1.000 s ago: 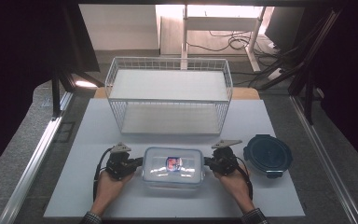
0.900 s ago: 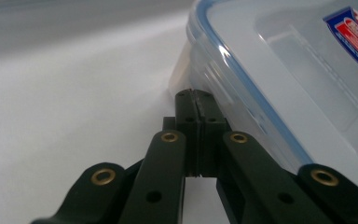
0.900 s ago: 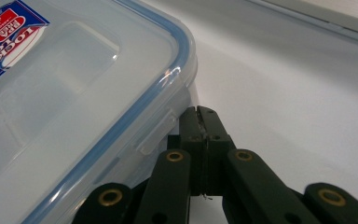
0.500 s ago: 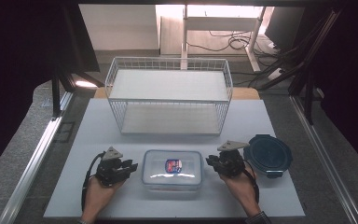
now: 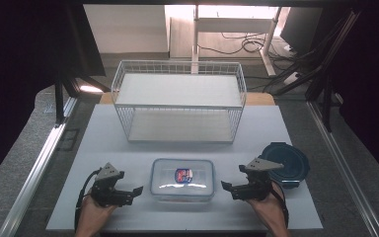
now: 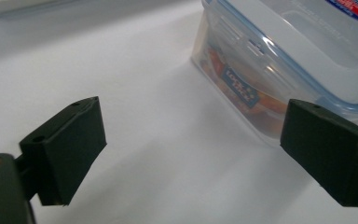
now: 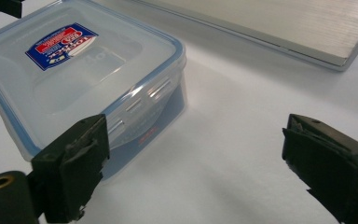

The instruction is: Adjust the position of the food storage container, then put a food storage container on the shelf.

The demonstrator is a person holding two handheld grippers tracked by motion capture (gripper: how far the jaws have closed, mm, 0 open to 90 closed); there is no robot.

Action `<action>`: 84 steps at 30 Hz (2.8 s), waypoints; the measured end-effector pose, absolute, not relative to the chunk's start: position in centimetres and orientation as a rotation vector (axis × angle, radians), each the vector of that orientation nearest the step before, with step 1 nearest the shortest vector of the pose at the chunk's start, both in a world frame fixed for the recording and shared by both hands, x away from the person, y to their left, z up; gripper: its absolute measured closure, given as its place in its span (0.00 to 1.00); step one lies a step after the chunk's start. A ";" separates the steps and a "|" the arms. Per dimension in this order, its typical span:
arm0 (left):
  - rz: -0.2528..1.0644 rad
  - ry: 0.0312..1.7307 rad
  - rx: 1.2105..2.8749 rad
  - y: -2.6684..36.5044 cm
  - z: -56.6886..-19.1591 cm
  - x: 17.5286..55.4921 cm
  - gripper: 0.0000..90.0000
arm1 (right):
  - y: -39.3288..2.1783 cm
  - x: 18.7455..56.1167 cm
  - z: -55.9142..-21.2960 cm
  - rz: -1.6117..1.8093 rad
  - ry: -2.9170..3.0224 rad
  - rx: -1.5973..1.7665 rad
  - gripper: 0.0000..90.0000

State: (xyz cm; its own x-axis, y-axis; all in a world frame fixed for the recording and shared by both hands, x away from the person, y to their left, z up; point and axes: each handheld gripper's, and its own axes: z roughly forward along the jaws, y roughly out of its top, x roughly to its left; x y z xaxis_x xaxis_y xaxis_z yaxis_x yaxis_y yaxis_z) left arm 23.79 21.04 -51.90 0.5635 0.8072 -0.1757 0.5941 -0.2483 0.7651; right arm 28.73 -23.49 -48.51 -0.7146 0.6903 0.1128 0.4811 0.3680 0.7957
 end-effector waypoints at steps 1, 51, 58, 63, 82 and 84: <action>0.325 1.114 1.951 21.1 -52.0 23.8 0.05 | -23.5 28.7 -48.5 1.273 2.390 1.041 0.07; -0.241 1.014 1.938 16.5 -52.1 28.0 0.10 | -18.0 31.1 -50.5 1.375 2.763 1.306 0.08; -0.260 1.044 1.908 17.4 -51.6 27.0 0.26 | -19.3 30.5 -49.7 1.405 2.773 1.321 0.28; -0.262 1.036 1.891 18.0 -51.5 25.6 0.38 | -20.6 29.8 -49.6 1.513 2.723 1.421 0.46; -0.237 1.045 1.797 19.1 -51.5 25.5 0.58 | -20.9 28.6 -49.0 1.558 2.647 1.385 0.57; -0.223 1.016 1.831 19.2 -51.4 25.4 0.58 | -20.9 28.6 -49.1 1.572 2.647 1.380 0.58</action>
